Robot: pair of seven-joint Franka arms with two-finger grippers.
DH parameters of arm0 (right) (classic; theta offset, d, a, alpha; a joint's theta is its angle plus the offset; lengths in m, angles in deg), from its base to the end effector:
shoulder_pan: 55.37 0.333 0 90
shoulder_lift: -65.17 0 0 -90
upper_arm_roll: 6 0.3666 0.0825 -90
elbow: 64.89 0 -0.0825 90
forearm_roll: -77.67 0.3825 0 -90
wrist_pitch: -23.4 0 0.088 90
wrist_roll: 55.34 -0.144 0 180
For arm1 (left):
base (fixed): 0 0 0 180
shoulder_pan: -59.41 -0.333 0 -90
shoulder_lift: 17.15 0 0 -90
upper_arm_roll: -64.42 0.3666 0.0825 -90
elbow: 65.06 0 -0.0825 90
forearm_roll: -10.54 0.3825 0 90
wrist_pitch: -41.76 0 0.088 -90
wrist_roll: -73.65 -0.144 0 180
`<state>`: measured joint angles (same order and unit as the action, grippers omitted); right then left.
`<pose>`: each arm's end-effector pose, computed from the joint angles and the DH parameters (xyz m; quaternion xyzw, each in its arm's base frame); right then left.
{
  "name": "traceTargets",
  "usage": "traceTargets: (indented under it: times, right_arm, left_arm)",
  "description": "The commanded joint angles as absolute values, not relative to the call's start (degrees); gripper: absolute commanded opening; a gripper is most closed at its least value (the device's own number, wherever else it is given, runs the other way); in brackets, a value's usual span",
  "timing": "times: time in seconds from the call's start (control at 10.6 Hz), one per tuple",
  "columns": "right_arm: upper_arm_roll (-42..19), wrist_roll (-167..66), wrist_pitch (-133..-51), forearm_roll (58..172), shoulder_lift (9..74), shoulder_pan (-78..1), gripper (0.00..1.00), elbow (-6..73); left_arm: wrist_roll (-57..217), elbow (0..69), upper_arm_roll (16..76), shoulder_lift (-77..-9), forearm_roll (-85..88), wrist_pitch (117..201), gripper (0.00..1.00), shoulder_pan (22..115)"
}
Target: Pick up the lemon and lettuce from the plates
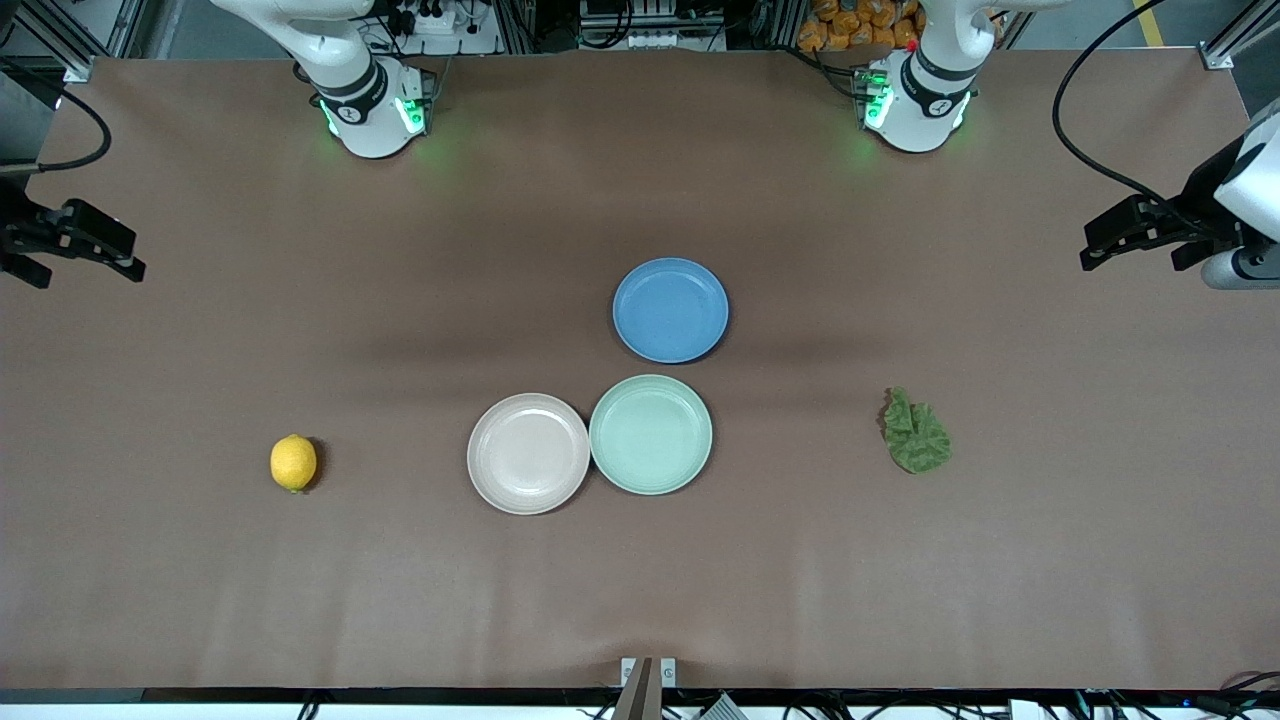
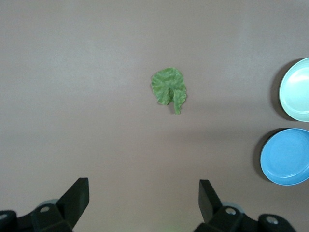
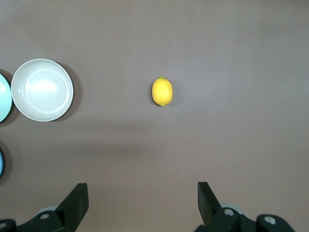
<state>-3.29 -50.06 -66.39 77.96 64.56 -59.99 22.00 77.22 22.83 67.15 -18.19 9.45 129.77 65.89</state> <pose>0.5583 -0.0181 0.6574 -0.9994 -0.0295 -0.0201 0.0015 0.5543 -0.0394 0.6423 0.9999 -0.0018 -0.0086 0.0085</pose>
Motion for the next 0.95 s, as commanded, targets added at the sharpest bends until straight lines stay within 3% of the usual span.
traceTargets:
  times: [0.0,0.85]
  right_arm:
    - [-2.8,-50.1,-64.3,78.0,65.7,-61.1,1.00,21.9]
    - [-2.6,-50.3,-64.6,78.3,66.0,-61.0,1.00,22.0]
  left_arm:
    - [76.7,23.7,68.0,-17.7,10.7,131.0,1.00,66.8]
    - [76.8,23.6,67.3,-17.9,11.0,131.0,1.00,66.1]
